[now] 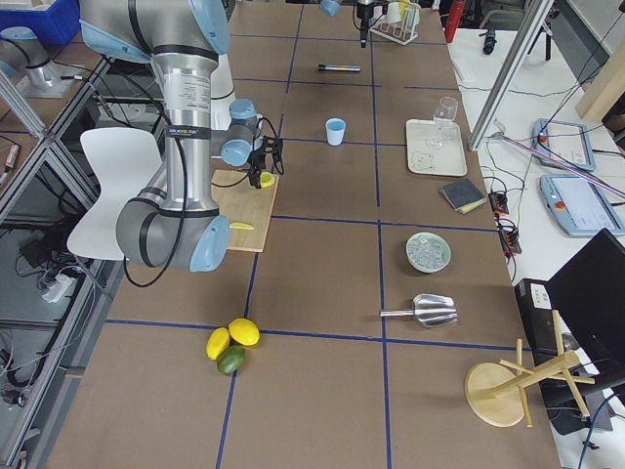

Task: Squeeze lemon into cup
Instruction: 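Lower the right gripper onto the lemon slices and close on them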

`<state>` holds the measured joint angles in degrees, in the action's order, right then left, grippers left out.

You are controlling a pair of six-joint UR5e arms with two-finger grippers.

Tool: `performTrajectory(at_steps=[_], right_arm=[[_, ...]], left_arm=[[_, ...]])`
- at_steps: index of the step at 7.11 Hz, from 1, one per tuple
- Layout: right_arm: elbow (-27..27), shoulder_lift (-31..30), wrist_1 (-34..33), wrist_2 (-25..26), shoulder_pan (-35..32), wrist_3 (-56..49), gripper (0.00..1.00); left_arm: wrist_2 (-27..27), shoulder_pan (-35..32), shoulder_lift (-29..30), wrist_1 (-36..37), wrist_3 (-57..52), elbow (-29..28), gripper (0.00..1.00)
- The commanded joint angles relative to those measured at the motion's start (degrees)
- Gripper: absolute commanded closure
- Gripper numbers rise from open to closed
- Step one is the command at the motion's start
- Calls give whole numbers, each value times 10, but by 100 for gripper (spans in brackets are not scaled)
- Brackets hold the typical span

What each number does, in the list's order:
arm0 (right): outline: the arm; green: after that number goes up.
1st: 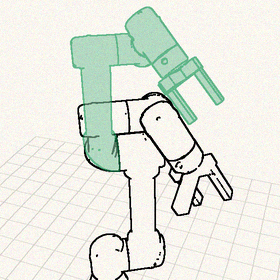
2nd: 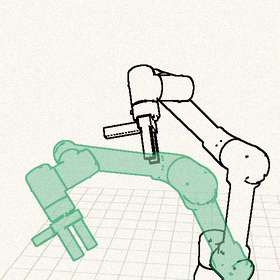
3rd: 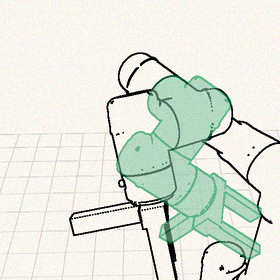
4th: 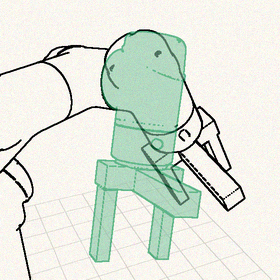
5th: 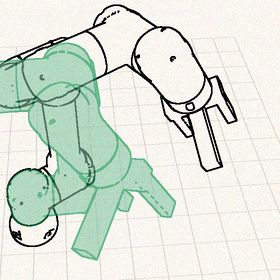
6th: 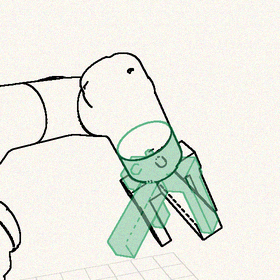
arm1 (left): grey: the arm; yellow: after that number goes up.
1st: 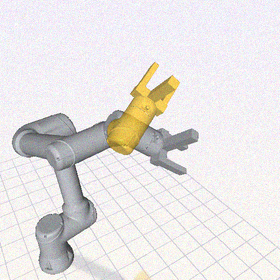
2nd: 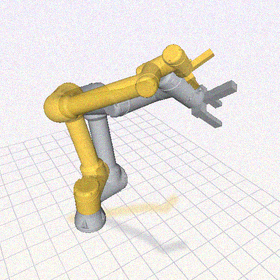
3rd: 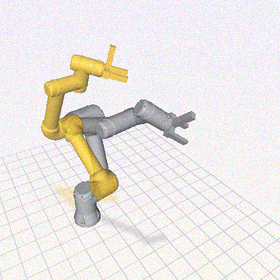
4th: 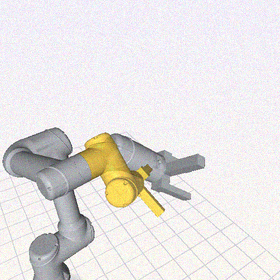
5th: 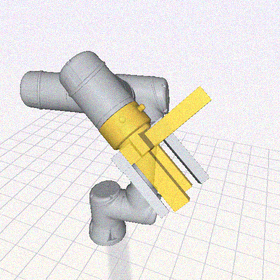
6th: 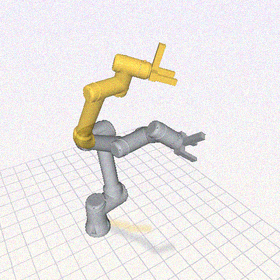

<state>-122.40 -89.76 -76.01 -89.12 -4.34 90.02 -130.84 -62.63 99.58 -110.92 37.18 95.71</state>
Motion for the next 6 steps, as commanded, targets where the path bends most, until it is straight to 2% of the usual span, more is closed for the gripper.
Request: performTrajectory(at_steps=[1, 6], right_arm=[[1, 3, 0, 0, -10, -3, 0], [12, 9, -2, -2, -12, -4, 0]], left_arm=[[1, 0, 0, 0, 0, 0, 0], [0, 0, 0, 0, -1, 0, 0]])
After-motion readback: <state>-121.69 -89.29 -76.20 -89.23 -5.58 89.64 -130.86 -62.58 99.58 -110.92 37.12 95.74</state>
